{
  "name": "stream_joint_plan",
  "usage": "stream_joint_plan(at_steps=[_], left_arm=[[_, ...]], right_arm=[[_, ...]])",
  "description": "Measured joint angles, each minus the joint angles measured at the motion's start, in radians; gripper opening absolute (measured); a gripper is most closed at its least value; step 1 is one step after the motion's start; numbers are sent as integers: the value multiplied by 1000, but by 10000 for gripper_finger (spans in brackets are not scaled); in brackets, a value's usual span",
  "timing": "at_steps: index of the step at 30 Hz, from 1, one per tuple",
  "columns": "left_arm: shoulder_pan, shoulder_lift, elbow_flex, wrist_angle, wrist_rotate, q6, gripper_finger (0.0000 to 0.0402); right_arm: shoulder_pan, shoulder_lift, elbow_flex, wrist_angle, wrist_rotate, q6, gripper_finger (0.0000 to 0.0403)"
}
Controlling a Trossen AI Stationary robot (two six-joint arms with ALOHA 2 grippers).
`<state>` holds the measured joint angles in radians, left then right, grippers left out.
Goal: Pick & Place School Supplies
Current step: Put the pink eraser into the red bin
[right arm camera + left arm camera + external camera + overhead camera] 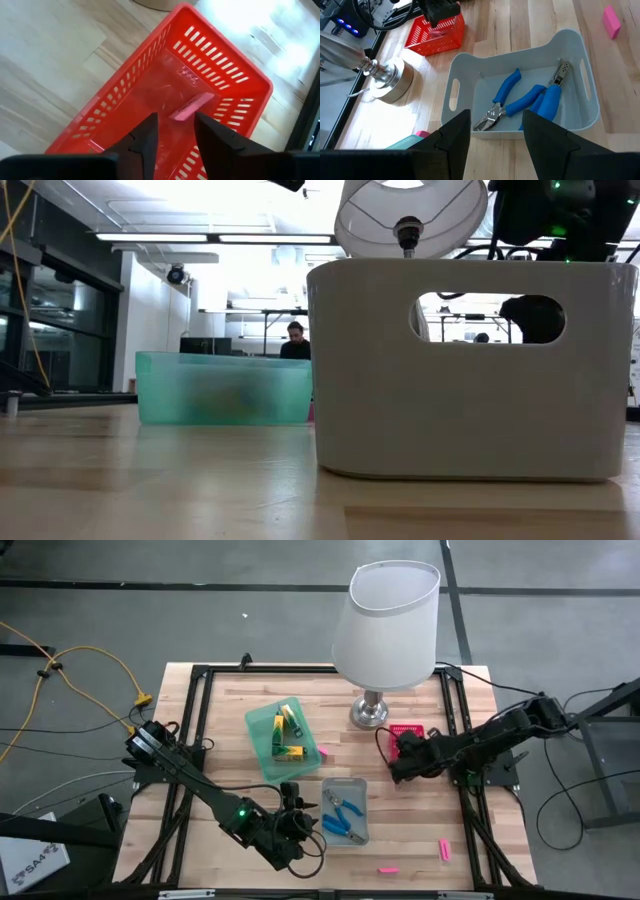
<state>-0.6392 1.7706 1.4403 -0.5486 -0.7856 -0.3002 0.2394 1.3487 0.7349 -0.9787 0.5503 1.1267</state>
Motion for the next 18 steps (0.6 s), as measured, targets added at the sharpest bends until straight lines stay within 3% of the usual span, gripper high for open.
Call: stream_joint_plan(at_steps=[9, 18], left_arm=[[0, 0, 0, 4, 0, 0, 171], [0, 0, 0, 7, 1, 0, 171]], right_arm=[[1, -82, 0, 79, 1, -89, 119], [79, -242, 1, 315, -35, -281, 107]])
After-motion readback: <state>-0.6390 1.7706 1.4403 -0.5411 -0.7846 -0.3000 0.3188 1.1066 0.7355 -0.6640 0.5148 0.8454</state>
